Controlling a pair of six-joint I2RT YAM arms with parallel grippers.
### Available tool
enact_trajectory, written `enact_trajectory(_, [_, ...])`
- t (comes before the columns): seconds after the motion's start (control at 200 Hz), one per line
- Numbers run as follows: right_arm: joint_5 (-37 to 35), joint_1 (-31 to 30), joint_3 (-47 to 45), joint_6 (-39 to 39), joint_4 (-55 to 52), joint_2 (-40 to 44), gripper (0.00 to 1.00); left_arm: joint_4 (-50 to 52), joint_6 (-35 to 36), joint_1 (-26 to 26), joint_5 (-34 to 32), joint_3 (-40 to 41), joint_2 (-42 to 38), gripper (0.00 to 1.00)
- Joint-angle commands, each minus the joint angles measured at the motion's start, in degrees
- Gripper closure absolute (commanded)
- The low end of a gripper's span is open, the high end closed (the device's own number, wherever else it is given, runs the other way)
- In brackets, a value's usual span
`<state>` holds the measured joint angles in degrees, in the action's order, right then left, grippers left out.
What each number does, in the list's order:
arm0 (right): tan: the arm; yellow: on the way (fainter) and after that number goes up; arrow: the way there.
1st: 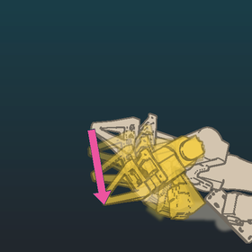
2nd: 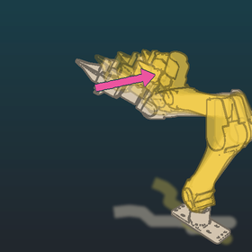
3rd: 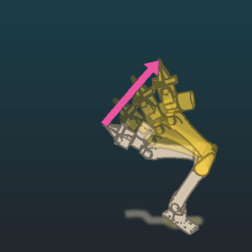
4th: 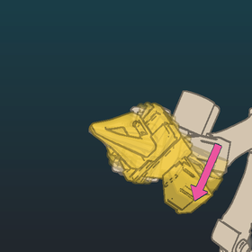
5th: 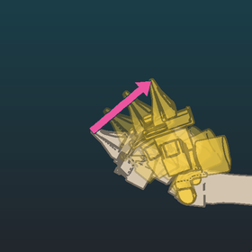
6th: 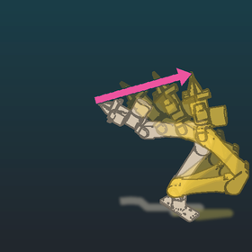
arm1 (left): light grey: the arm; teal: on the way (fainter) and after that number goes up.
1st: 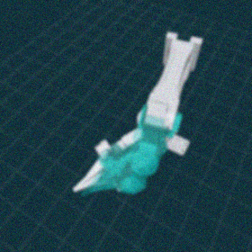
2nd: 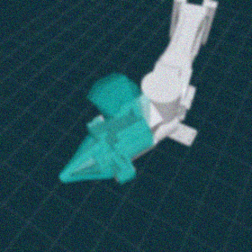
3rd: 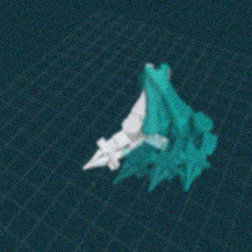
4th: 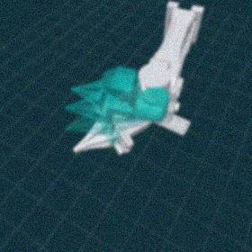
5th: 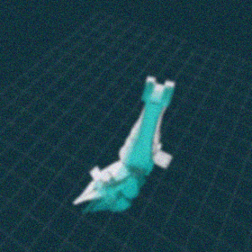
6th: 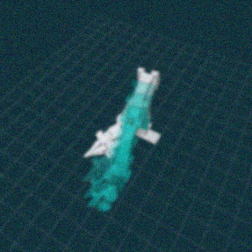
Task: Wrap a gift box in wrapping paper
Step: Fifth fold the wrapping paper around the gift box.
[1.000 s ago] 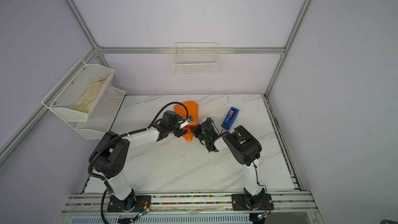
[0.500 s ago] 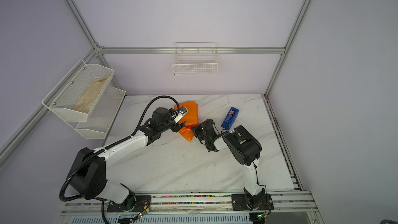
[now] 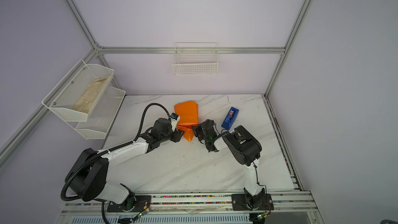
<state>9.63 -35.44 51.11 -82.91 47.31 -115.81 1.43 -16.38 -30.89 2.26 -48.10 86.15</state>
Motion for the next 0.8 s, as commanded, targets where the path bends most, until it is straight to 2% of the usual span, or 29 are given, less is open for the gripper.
enact_trajectory(0.0, [-1.7, -0.2, -0.5, -5.3, -0.5, 2.3, 1.00, -3.2, -16.4, -0.1, 4.3, 2.9, 1.6, 0.41])
enact_trajectory(0.175, [-1.9, -0.2, -0.3, -5.3, -1.3, 2.9, 1.00, -6.3, -32.0, 0.0, 8.9, 4.5, 5.6, 0.53])
enact_trajectory(0.385, [-2.3, -0.2, -1.0, -6.4, -0.8, 3.2, 1.00, -23.3, -48.2, 2.4, 16.4, 9.7, 11.9, 0.55])
enact_trajectory(0.65, [-2.3, -0.2, -1.3, -7.3, -0.5, 3.4, 1.00, -37.8, -58.9, 3.4, 17.8, 12.4, 18.7, 0.65])
enact_trajectory(0.795, [-2.3, -0.2, -1.2, -7.3, -0.8, 3.4, 1.00, -38.1, -60.4, 3.4, 17.7, 12.1, 20.7, 0.70])
